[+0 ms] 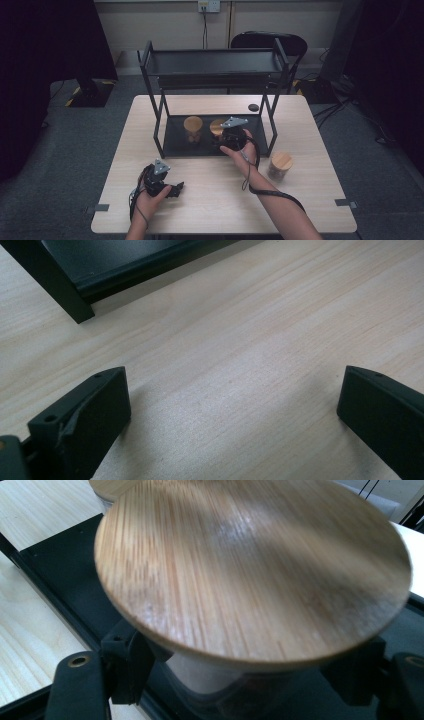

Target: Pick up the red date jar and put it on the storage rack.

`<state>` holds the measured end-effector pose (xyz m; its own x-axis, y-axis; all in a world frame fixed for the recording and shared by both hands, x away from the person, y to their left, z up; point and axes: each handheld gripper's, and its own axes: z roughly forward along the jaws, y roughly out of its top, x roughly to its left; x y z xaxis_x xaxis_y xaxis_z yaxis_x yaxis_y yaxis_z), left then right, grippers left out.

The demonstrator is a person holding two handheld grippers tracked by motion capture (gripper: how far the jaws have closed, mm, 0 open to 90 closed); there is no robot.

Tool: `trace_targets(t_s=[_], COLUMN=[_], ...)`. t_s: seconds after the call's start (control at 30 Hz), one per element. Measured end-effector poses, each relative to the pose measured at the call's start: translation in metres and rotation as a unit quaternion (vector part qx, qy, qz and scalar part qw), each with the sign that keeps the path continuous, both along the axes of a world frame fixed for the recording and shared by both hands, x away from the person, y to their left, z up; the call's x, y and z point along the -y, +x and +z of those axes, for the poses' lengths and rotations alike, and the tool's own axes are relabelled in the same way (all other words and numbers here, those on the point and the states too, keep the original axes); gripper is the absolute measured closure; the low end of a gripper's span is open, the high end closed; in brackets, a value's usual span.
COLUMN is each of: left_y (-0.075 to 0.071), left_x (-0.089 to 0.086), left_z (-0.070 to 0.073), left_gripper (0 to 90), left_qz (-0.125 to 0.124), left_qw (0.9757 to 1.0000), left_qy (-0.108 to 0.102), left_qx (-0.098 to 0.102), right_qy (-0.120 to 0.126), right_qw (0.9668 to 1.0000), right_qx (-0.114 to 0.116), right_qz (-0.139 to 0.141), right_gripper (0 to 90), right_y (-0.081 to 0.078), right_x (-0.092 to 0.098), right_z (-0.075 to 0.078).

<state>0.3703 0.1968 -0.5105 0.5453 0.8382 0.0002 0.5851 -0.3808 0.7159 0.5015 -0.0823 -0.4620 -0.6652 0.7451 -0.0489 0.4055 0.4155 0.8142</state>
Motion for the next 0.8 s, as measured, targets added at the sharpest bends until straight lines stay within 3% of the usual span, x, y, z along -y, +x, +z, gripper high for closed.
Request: trace_targets(t_s=[0.8], left_y=[0.0], left_x=[0.0], left_z=[0.0], left_gripper=[0.3], left_qz=[0.0], left_qw=[1.0], left_qy=[0.0], left_qx=[0.0], right_qy=[-0.008], right_qw=[1.0], right_qx=[-0.001], right_qz=[0.0], right_gripper=[25.1], right_y=[0.012], right_x=[-0.008], right_z=[-0.007])
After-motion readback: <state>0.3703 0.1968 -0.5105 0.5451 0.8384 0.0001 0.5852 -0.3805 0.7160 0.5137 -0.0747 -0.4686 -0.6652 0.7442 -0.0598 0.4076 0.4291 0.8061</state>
